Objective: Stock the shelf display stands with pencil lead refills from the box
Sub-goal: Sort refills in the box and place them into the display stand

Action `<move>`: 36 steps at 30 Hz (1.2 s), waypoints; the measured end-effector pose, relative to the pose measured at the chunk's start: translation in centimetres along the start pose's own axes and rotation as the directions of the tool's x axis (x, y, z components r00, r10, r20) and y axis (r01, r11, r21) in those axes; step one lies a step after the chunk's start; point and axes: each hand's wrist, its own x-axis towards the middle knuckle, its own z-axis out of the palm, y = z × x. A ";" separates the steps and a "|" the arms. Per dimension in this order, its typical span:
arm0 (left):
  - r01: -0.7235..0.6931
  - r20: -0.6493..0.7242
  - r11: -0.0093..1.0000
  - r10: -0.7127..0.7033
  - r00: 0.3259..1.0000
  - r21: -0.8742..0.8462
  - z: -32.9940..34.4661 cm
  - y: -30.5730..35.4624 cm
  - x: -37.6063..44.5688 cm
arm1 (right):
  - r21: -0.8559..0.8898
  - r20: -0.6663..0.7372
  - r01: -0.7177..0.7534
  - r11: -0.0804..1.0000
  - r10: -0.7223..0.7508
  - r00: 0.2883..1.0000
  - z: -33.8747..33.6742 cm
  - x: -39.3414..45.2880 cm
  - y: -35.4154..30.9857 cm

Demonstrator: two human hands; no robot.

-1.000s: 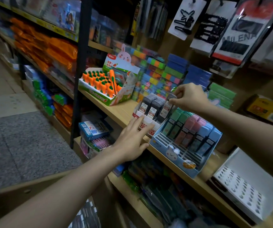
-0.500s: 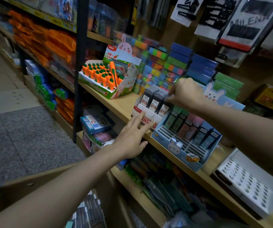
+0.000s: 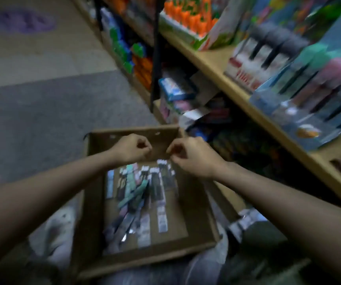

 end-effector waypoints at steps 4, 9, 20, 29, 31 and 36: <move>0.349 -0.055 0.917 -0.366 0.929 -0.194 4.3 -8.0 -3.7 | 0.057 0.257 -0.120 0.991 0.102 0.961 8.3 0.4 1.3; 0.594 -0.050 0.674 -0.679 0.733 -0.439 11.8 -11.9 -6.9 | 0.125 0.403 -0.345 0.930 0.270 0.874 16.1 1.1 4.2; 0.704 -0.076 0.704 -0.710 0.700 -0.088 17.9 -14.4 -6.1 | 0.164 0.454 -0.383 0.909 0.275 0.847 25.3 0.6 7.4; 0.684 -0.093 0.724 -0.690 0.717 -0.090 19.2 -15.7 -4.9 | 0.019 0.507 -0.275 0.961 0.228 0.831 28.1 0.8 7.6; 0.682 -0.106 0.723 -0.691 0.715 -0.108 19.4 -15.8 -4.8 | 0.058 0.509 -0.310 0.949 0.239 0.827 28.1 0.8 7.6; 0.639 -0.126 0.752 -0.658 0.742 -0.163 19.5 -15.9 -4.6 | 0.248 0.403 -0.426 0.870 0.308 0.862 26.3 0.9 7.7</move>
